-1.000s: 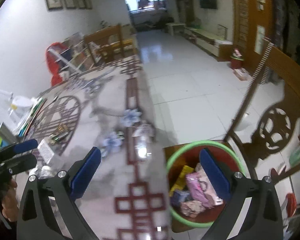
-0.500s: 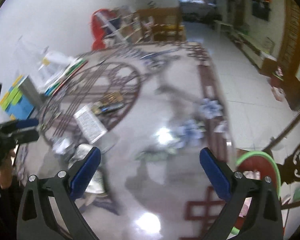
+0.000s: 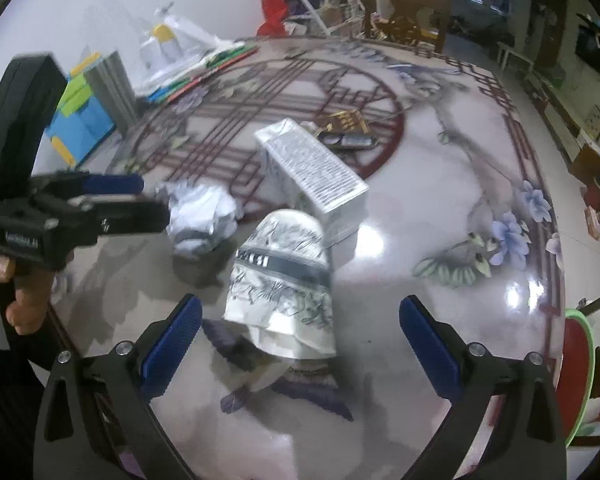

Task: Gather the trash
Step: 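Grasp the silver foil wrapper with the left tool while the right tool grasps the paper cup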

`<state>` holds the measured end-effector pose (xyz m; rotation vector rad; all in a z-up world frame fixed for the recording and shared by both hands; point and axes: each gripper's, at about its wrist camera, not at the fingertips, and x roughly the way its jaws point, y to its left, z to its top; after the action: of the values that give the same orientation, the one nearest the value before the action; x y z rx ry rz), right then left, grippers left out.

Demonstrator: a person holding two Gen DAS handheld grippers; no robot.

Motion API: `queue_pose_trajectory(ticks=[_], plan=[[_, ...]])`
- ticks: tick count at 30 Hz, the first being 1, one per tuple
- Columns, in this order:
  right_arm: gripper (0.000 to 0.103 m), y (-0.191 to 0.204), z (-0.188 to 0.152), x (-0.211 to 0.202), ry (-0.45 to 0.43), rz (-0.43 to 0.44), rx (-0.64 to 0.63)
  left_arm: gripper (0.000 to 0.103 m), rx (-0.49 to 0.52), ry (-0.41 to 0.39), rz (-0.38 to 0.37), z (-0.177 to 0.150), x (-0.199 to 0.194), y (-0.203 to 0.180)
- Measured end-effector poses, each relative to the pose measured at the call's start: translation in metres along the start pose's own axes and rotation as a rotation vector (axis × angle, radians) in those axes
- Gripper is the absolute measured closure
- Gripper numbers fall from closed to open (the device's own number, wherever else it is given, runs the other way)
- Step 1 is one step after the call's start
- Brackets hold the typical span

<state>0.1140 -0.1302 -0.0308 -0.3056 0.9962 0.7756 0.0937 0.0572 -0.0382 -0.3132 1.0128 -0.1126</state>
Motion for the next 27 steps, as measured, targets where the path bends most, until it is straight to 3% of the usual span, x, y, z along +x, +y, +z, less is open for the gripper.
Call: queue_pose_trajectory(ticks=[5,23,27], plan=[[0.008,0.010,0.001,0.010,0.008,-0.009,-0.016,0.006,-0.037,0.004,-0.003,-0.006,0.006,0.008],[0.008,0.018,0.004,0.035,0.043,-0.010,-0.024,0.006,0.033,0.016,0.031,-0.003,0.025,0.001],[0.011,0.018,0.006,0.037,0.034,-0.011,-0.029,0.008,0.041,0.026,0.034,0.000,0.033,0.001]])
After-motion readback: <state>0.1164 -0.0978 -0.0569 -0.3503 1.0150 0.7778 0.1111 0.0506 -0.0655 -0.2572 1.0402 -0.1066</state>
